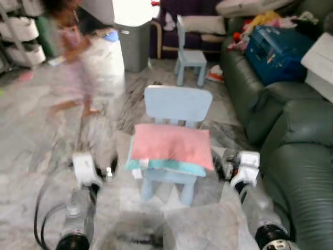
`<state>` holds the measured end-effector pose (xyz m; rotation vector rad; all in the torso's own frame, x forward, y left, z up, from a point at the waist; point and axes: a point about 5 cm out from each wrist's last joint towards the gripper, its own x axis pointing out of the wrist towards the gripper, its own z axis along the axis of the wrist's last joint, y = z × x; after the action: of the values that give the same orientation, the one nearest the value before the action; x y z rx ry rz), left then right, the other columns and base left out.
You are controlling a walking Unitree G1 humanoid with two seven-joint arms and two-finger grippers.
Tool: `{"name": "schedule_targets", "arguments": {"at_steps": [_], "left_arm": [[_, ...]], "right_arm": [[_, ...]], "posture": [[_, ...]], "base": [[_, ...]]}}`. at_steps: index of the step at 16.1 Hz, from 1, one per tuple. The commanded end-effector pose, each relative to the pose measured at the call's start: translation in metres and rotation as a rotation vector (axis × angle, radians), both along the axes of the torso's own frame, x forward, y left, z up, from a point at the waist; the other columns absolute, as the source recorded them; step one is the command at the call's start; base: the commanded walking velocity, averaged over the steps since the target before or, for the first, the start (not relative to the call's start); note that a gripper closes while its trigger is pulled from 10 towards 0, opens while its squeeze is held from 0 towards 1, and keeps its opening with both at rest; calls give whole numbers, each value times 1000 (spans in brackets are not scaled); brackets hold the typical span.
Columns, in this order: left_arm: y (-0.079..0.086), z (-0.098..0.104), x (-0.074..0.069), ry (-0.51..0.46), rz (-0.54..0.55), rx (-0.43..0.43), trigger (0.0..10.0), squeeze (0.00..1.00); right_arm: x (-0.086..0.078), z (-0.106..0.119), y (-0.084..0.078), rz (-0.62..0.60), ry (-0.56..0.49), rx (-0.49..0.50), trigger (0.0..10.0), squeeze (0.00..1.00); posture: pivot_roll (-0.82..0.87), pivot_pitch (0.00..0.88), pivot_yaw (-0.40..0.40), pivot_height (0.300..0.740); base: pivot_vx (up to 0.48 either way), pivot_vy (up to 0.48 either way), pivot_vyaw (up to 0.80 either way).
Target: Move the pillow to the sofa
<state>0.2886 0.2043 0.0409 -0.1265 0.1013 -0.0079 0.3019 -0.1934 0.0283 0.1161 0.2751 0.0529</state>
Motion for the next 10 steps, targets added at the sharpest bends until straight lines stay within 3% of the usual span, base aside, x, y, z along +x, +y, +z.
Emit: {"name": "schedule_targets", "arguments": {"at_steps": [1,2,5,8,10], "left_arm": [[-6,5,1,-19,0,-33,10000,0],[-13,8,3,-32,-16,-82,10000,0],[-23,23,11,-75,-27,-114,10000,0],[-25,30,14,-91,-26,-157,10000,0],[-26,31,14,-85,-29,-166,10000,0]], "right_arm": [[1,5,2,26,-20,-9,10000,0],[6,14,7,51,-62,-23,10000,0],[18,39,16,55,-152,-35,10000,0],[22,51,23,82,-188,8,10000,0],[21,52,25,86,-189,13,10000,0]], "posture": [[-83,0,-52,740],[-88,0,-48,740],[-99,0,-46,740],[-106,0,-46,740],[-108,0,-46,740]], "base": [[0,0,0],[0,0,0],[0,0,0],[0,0,0],[246,0,0]]}}
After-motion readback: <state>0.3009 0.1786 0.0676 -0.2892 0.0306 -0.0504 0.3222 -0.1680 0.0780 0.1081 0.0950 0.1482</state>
